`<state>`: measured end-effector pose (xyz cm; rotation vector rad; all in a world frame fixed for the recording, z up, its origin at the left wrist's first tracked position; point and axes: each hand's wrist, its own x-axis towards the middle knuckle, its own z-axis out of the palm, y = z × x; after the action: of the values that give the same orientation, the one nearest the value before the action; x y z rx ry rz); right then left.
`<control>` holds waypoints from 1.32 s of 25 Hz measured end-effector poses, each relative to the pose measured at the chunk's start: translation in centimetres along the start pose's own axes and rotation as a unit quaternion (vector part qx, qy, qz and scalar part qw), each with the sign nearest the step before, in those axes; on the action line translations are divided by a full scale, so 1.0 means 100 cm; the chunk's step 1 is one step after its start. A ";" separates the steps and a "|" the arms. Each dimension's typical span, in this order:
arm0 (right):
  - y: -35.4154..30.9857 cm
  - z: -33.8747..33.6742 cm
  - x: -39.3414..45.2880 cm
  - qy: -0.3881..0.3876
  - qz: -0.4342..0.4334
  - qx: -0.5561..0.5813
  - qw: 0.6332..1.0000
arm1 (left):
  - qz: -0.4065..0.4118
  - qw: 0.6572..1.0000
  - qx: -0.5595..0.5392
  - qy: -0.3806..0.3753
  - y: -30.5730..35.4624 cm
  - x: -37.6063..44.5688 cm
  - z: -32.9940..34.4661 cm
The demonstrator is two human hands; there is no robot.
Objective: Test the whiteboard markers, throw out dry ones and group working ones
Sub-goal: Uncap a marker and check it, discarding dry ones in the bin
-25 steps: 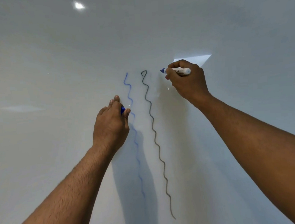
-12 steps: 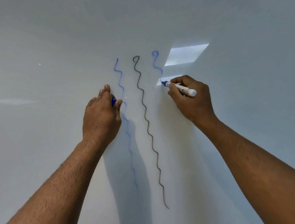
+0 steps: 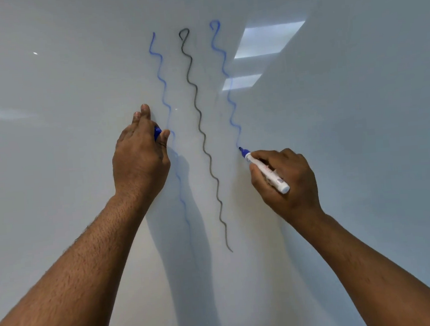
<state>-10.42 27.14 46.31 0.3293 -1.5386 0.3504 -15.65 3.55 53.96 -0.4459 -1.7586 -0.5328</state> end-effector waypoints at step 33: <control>-0.132 -0.070 -0.334 -0.303 0.420 0.237 0.822 | -0.797 0.381 -0.437 -0.172 0.001 -0.390 -0.024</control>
<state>1.37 17.62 13.03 0.1174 -2.1689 1.4596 -4.26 1.43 16.61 0.8253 -1.5601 -3.0092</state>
